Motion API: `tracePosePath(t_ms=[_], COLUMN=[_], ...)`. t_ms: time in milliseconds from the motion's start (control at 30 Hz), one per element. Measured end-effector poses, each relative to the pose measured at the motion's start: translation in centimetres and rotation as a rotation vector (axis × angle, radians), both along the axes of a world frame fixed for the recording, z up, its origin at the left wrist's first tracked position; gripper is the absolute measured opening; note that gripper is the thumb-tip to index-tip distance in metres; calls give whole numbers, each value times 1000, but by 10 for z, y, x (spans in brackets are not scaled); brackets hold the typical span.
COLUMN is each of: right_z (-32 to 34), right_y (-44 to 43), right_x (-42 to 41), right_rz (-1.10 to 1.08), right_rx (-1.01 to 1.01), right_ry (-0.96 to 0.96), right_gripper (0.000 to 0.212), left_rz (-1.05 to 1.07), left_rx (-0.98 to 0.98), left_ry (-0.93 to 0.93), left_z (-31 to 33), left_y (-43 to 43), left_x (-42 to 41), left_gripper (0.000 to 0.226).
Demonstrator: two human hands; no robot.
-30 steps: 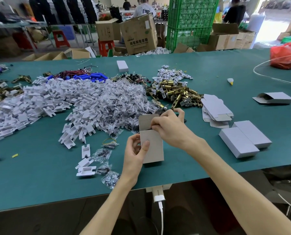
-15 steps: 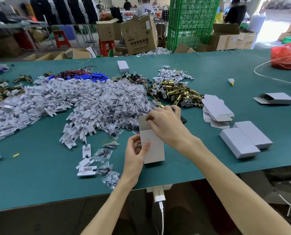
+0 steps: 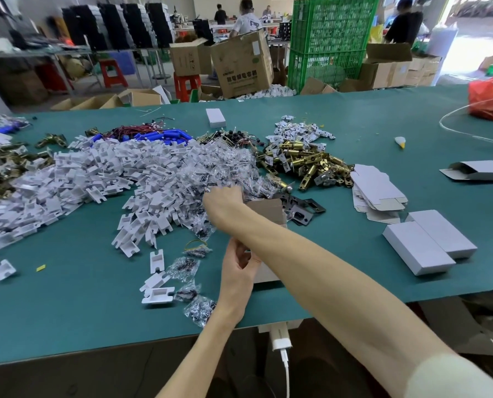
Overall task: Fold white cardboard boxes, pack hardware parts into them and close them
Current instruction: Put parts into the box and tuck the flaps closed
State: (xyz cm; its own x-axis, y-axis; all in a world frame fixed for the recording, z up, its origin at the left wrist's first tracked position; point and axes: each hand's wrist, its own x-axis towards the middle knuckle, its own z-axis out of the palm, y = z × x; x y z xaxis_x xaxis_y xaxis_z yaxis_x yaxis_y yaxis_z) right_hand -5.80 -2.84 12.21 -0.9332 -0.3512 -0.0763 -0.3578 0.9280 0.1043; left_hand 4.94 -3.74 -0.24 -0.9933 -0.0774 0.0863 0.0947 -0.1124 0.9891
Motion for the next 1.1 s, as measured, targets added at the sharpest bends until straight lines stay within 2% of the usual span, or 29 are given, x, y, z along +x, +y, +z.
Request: tracePosePath(t_ms=[67, 333, 500, 633, 700, 800, 833, 933, 967, 1100], right_z=[-14, -41, -40, -36, -25, 2, 12, 40, 48, 56], right_y=[-3, 6, 4, 5, 7, 15, 21, 48, 59, 110], right_x=[-5, -11, -12, -9, -6, -1, 1, 15, 21, 34], right_rz=[-19, -146, -110, -64, -38, 11, 31, 96, 107, 85], right_rx=[21, -16, 21, 20, -64, -293, -369, -612, -692, -902], right_ry=[-59, -15, -38, 24, 45, 11, -10, -67, -64, -30], right_gripper=[34, 50, 33, 29, 28, 9, 15, 52, 56, 44], left_rz=[15, 28, 24, 18, 3, 3, 6, -4, -7, -43], left_rx=[-9, 19, 14, 10, 5, 19, 29, 57, 63, 84], left_ry=[-9, -46, -59, -57, -48, -6, 1, 4, 7, 40], left_z=[-2, -5, -5, -4, -2, 0, 1, 2, 2, 3], left_y=[0, 2, 1, 1, 1, 1, 1, 2, 2, 2], left_x=[-1, -5, -4, -4, -3, -1, 0, 1, 1, 1], left_gripper=[45, 46, 46, 45, 40, 28, 32, 39, 39, 49])
